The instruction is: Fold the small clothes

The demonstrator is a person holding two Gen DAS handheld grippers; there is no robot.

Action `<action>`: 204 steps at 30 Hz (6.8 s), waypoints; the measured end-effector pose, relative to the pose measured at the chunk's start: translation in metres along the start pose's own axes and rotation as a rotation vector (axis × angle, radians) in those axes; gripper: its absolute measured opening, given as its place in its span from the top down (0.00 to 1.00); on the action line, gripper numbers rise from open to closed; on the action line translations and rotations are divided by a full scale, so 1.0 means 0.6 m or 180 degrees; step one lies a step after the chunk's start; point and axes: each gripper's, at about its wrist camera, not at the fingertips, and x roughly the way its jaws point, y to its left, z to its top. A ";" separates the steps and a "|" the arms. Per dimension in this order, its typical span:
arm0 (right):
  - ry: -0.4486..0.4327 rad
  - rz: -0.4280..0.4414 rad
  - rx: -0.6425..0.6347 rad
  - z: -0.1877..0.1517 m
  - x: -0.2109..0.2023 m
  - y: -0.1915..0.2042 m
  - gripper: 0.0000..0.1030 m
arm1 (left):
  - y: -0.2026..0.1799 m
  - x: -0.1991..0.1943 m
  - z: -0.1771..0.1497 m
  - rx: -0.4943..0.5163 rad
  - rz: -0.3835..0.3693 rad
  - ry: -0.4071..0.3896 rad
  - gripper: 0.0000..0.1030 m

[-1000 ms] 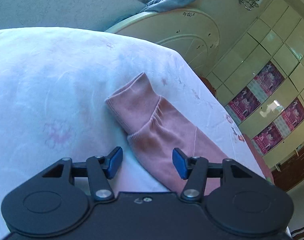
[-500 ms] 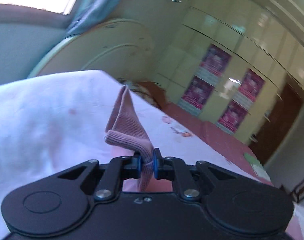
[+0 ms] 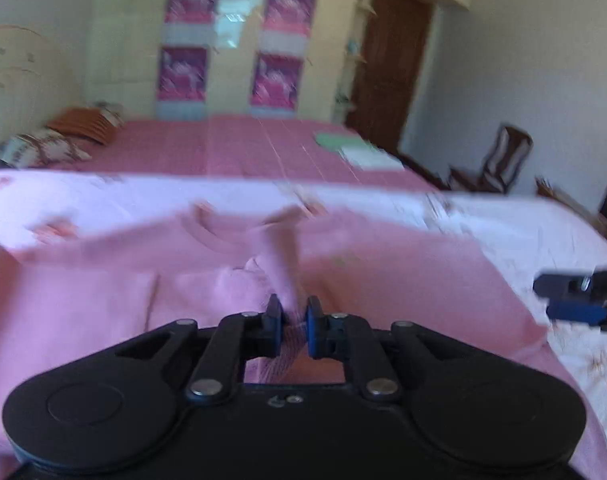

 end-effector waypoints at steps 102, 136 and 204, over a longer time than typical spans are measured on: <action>0.0279 0.0194 -0.1236 0.010 0.210 0.090 0.94 | 0.333 0.039 0.054 -0.0376 0.0608 0.0067 0.48; 0.0129 0.0008 -0.1221 -0.043 0.090 0.033 0.66 | 0.225 -0.096 -0.025 -0.0001 0.0769 -0.0274 0.26; 0.0884 0.0561 0.0936 -0.239 -0.360 -0.269 0.64 | 0.221 -0.453 -0.371 -0.2036 -0.0627 0.0345 0.36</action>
